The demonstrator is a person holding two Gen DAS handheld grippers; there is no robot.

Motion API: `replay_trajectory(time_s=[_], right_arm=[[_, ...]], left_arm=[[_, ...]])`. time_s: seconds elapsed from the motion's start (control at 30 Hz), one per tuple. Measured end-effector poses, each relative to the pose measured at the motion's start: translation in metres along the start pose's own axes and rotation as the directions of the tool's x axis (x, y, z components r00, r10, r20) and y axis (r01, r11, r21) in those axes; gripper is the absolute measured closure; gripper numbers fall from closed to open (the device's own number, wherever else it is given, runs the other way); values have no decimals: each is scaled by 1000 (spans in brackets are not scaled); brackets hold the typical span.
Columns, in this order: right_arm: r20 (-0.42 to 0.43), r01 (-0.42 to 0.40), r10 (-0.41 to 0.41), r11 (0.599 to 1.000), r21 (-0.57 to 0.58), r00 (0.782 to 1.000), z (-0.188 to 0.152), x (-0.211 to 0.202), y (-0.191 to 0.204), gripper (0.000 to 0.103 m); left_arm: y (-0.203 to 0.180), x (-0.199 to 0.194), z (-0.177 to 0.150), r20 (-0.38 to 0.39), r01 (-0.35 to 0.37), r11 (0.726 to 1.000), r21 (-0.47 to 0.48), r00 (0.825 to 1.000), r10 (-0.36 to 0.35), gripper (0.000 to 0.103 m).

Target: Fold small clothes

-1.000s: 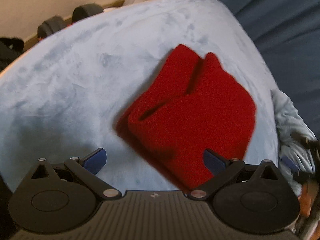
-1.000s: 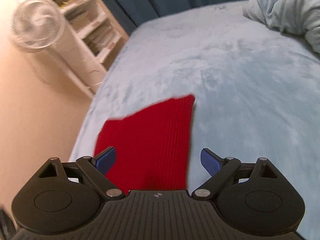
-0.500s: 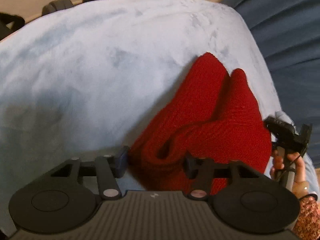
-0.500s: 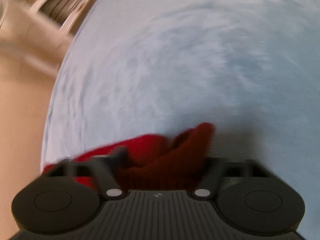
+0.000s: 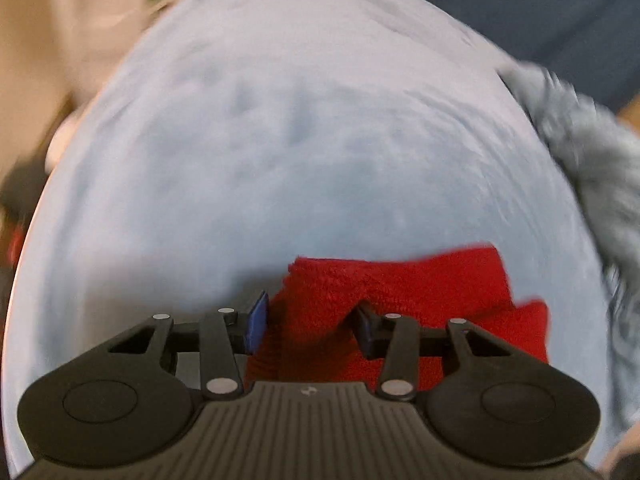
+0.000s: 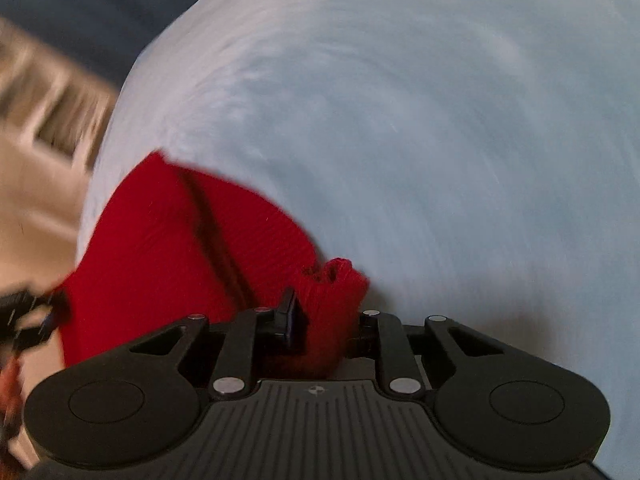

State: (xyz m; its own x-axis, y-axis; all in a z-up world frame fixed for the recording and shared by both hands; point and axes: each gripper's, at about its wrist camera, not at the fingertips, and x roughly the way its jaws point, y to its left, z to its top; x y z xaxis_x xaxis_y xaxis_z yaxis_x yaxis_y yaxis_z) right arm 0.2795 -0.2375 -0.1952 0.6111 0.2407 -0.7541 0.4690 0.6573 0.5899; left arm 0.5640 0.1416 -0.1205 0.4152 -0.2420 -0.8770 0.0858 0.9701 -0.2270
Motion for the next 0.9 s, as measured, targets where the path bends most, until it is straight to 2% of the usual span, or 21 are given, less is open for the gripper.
replay_trajectory(time_s=[0.03,0.1,0.13,0.2,0.27,0.33,0.37,0.4,0.5,0.53,0.57,0.63,0.7,0.8,0.9], right_arm=[[31,-5,4,999,32,999,-17,-7,-2,83],[103,21,-22,1000,15,994,-35,-14,6,83],[120,43,-41,999,-8,992,-34,-12,11,83],[90,51,-48,998,-34,995,-21,-5,13,82],[37,38,-37,999,-28,999,-9,-2,9,78],[15,49,-48,998,-26,999,-1,-4,5,70],[25,63,-62,998,-26,998,3,-7,5,62],[50,95,-94,995,-34,994,5,-12,6,60],[121,167,-159,984,-61,980,10,-31,10,50],[131,172,-159,981,-93,979,10,-40,15,48],[138,182,-162,973,-142,977,7,-49,21,45],[155,184,-144,940,-288,977,-5,-72,40,40],[178,177,-105,870,-461,978,-27,-100,60,30],[226,179,-40,748,-639,973,-72,-139,78,16],[237,179,-8,681,-710,971,-106,-164,83,15]], left_arm=[[-13,5,6,-4,-27,999,42,1000,28,54],[-25,6,3,-8,-72,994,79,997,73,52],[-24,4,1,-2,-86,993,83,996,86,47],[-11,-5,-3,6,-103,993,64,995,103,41],[12,-14,-2,45,-151,988,23,988,149,15],[29,-27,-2,81,-212,977,-30,973,214,13],[39,-33,-6,86,-233,971,-54,968,237,13],[47,-39,-10,85,-240,968,-75,965,246,13],[47,-69,-44,137,-263,963,-54,954,268,10],[40,-81,-61,167,-292,956,-22,942,292,1],[31,-94,-81,209,-326,945,11,925,317,0],[12,-116,-121,284,-379,923,73,895,345,0],[-11,-143,-169,322,-404,907,119,880,349,0],[-43,-179,-235,332,-380,921,84,882,334,0],[-71,-204,-286,309,-308,951,13,906,289,0]])
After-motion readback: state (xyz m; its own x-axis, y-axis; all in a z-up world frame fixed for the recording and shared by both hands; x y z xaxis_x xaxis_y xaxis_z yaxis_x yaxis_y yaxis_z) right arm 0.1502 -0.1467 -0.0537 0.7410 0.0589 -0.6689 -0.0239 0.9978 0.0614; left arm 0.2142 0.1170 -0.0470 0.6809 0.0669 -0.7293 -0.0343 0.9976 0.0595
